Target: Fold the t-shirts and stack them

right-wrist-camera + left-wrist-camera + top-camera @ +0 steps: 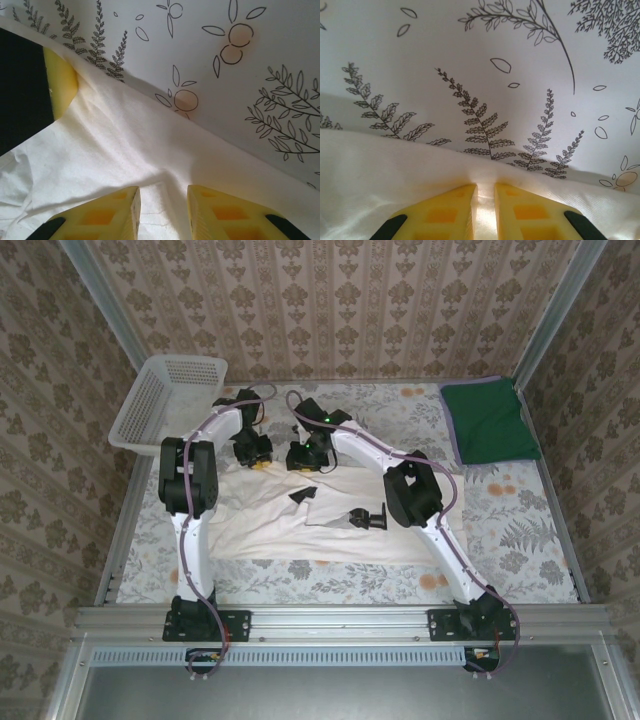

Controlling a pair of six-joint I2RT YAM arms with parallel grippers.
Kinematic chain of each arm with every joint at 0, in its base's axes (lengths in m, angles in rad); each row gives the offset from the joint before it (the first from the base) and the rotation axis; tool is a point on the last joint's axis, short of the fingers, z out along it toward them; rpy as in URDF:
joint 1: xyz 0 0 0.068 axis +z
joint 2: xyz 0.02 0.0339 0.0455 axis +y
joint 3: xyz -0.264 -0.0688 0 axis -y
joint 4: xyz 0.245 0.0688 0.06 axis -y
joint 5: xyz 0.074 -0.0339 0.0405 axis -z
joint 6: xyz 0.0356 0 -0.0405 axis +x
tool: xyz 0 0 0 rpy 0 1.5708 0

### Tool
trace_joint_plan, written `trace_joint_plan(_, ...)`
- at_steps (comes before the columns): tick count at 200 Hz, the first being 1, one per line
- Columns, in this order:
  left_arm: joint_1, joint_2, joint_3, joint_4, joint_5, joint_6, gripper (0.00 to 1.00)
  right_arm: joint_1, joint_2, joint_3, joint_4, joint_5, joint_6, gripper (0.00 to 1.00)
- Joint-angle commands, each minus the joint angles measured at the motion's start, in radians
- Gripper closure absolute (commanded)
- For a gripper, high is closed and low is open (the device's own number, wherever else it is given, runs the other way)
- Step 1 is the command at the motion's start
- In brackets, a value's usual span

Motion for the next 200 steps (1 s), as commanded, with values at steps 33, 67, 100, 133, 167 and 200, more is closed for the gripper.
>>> trace_joint_plan(33,0.010,0.046,0.007,-0.040,-0.010,-0.011,0.82,0.020,0.073,0.141,-0.126,-0.009,-0.052,0.70)
trace_joint_plan(67,0.011,0.045,0.007,-0.040,-0.009,-0.012,0.81,0.025,0.097,0.181,-0.166,0.017,-0.063,0.69)
trace_joint_plan(100,0.010,0.043,0.007,-0.041,-0.010,-0.011,0.81,0.024,0.096,0.191,-0.184,0.045,-0.075,0.67)
trace_joint_plan(133,0.010,0.043,0.007,-0.040,-0.010,-0.011,0.81,0.025,0.096,0.194,-0.183,0.044,-0.073,0.66)
trace_joint_plan(167,0.010,0.045,0.009,-0.042,-0.010,-0.009,0.81,0.028,0.104,0.198,-0.190,0.050,-0.076,0.67)
trace_joint_plan(200,0.009,0.045,0.010,-0.042,-0.009,-0.008,0.80,0.035,0.129,0.233,-0.214,0.052,-0.085,0.69)
